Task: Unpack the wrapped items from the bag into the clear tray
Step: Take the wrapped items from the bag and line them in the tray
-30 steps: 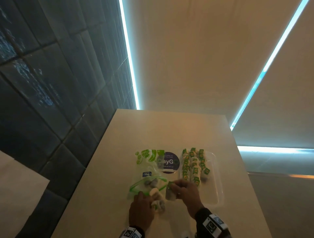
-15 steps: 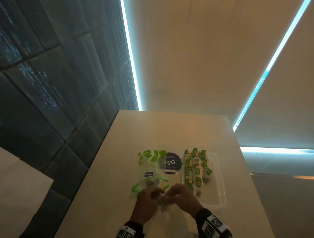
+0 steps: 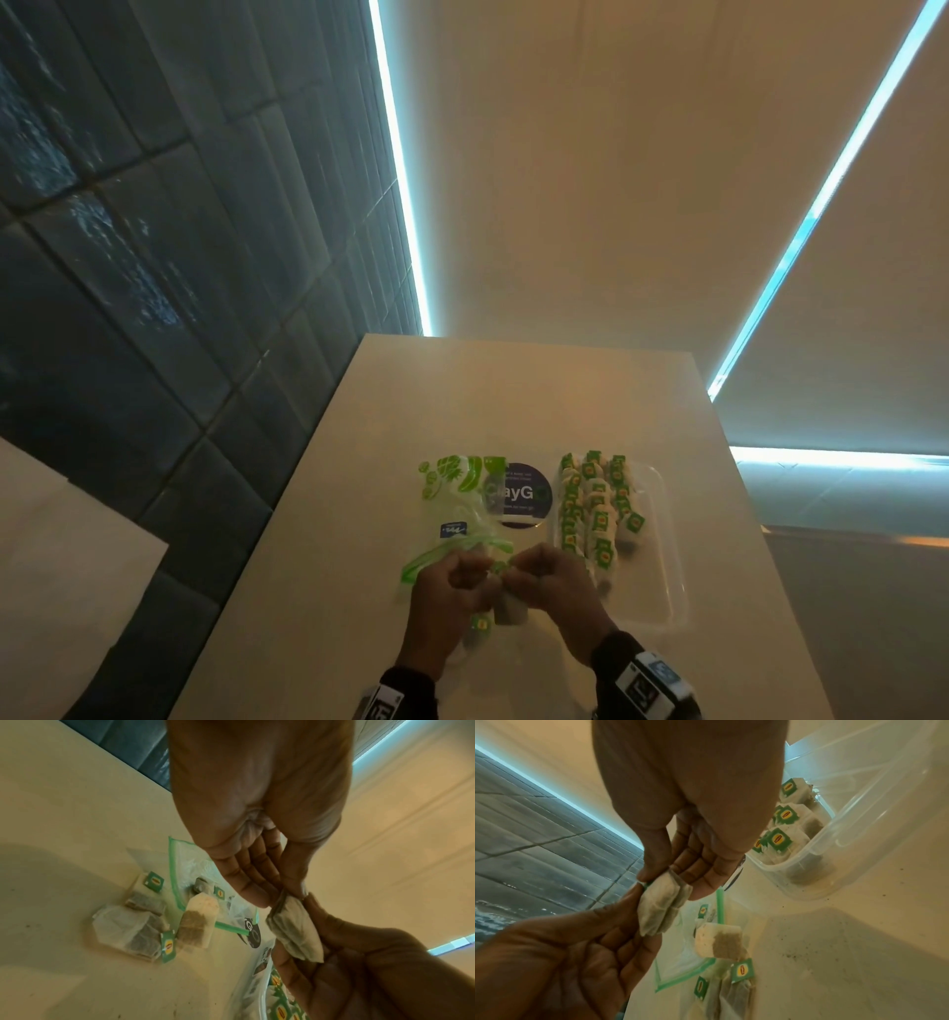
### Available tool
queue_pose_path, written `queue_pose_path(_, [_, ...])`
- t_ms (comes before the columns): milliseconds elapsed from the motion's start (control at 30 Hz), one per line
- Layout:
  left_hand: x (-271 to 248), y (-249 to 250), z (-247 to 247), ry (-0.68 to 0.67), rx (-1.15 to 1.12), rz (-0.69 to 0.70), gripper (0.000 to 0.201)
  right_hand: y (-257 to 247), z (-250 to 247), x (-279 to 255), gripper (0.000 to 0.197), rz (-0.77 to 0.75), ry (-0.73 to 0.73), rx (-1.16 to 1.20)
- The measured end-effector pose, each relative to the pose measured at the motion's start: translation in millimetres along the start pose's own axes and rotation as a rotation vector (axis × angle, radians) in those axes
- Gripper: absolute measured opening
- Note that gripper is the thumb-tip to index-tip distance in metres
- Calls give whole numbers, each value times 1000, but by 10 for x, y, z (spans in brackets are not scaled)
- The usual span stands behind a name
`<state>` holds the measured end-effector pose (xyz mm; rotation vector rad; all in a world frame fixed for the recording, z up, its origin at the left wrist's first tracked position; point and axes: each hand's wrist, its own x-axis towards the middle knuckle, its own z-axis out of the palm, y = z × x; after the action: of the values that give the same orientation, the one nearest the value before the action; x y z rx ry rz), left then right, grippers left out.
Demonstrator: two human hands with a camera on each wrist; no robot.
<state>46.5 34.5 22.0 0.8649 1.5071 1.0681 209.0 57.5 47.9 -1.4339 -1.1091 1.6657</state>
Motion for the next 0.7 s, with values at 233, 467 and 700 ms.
queue_pose_path(233, [-31,67,57,27,26,33,18,-37,16,-24,14,27,-52,19])
queue_pose_path(467, [34,-12,-171,304,587,109,8,38,-146,109,8,-23,205,-62])
queue_pose_path(700, [97,-202,-100,129,854,55,24,70,-200,70,8,7,224,-40])
